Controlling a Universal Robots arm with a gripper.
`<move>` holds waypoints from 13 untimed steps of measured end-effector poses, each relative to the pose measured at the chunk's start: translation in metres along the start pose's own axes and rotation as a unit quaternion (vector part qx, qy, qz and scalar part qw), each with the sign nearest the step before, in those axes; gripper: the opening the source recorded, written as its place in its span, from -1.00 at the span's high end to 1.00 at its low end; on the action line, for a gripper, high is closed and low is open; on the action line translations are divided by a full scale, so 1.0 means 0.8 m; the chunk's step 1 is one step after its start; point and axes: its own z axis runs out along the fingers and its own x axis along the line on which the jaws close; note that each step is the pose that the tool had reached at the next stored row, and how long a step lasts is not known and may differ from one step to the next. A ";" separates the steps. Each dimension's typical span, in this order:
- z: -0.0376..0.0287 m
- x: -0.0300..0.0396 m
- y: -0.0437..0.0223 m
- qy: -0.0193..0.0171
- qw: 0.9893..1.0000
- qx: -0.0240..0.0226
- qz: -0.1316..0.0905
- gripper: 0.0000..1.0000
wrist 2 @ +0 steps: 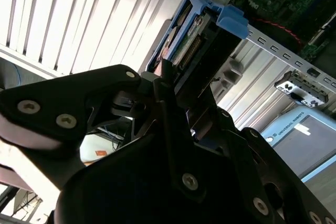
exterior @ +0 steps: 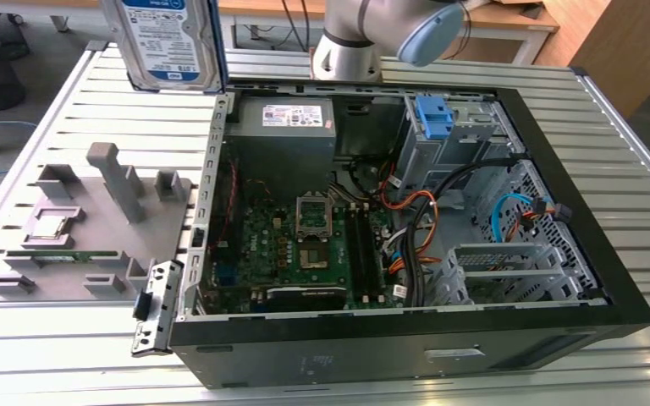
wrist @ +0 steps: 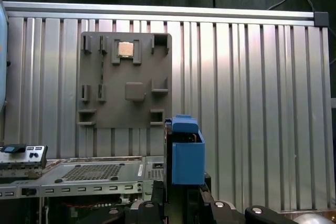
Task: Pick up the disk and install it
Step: 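Pick up the disk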
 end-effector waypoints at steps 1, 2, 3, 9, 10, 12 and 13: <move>-0.0002 -0.0001 -0.0039 0.000 1.000 0.000 0.000 0.29; -0.0003 -0.0001 -0.0077 0.000 1.000 0.000 0.000 0.29; -0.0005 -0.0002 -0.0115 0.000 1.000 0.000 0.000 0.29; -0.0014 -0.0007 -0.0363 0.000 1.000 0.000 0.000 0.29; -0.0016 -0.0008 -0.0405 0.000 1.000 0.000 0.000 0.29; -0.0019 -0.0010 -0.0492 0.000 1.000 0.000 0.000 0.29; -0.0021 -0.0011 -0.0532 0.000 1.000 0.000 0.000 0.29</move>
